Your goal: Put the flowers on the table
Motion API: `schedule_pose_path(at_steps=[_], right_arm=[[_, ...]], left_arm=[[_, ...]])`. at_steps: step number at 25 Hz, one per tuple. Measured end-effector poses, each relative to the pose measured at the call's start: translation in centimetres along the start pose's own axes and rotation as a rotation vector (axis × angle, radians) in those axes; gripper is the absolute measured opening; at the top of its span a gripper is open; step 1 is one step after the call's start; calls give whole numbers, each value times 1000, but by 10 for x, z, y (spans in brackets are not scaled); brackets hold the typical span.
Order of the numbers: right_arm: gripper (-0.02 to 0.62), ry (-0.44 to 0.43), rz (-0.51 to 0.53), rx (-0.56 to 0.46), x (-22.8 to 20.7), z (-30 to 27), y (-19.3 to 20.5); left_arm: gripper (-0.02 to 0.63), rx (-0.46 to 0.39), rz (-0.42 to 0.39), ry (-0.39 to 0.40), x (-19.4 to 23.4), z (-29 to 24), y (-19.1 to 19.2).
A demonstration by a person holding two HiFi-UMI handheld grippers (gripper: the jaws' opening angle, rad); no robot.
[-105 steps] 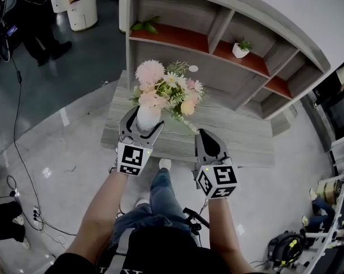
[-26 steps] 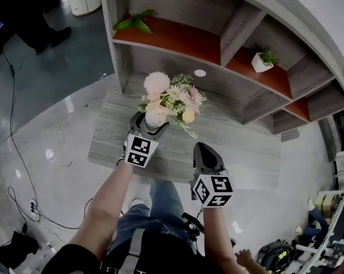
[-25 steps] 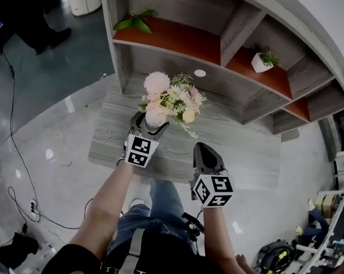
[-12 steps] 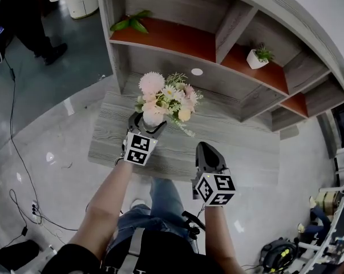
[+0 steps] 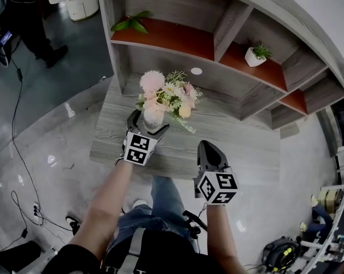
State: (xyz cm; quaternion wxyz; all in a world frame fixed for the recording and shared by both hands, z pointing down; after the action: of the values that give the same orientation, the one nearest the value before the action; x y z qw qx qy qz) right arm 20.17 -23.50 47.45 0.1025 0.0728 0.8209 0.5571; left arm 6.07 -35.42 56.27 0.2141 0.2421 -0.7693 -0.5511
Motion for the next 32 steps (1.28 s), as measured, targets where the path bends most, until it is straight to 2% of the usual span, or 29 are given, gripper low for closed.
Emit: schedule_pose_path(at_steps=[6, 11, 19, 32], right_arm=[[15, -30, 8, -16, 9, 10, -10], [15, 18, 5, 1, 11, 15, -15], [15, 70, 51, -62, 21, 34, -46], [15, 127, 104, -146, 39, 59, -77]], left_arm=[[499, -19, 4, 6, -2, 15, -12], [499, -17, -8, 6, -2, 31, -16], [499, -62, -14, -38, 19, 72, -41], [497, -149, -52, -40, 19, 134, -83]])
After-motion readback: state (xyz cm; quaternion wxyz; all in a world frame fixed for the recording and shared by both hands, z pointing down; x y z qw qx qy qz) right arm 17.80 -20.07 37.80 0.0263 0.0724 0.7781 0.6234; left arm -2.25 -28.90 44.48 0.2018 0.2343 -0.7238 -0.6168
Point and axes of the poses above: the fingertips, and each gripper's own axes: z backward along the fingers, x to its left, y out of its underside, the point moved 1 cm from there along z, backward along the fingers, and after that the axes turned 4 degrees about z, right-handed, at the moved point
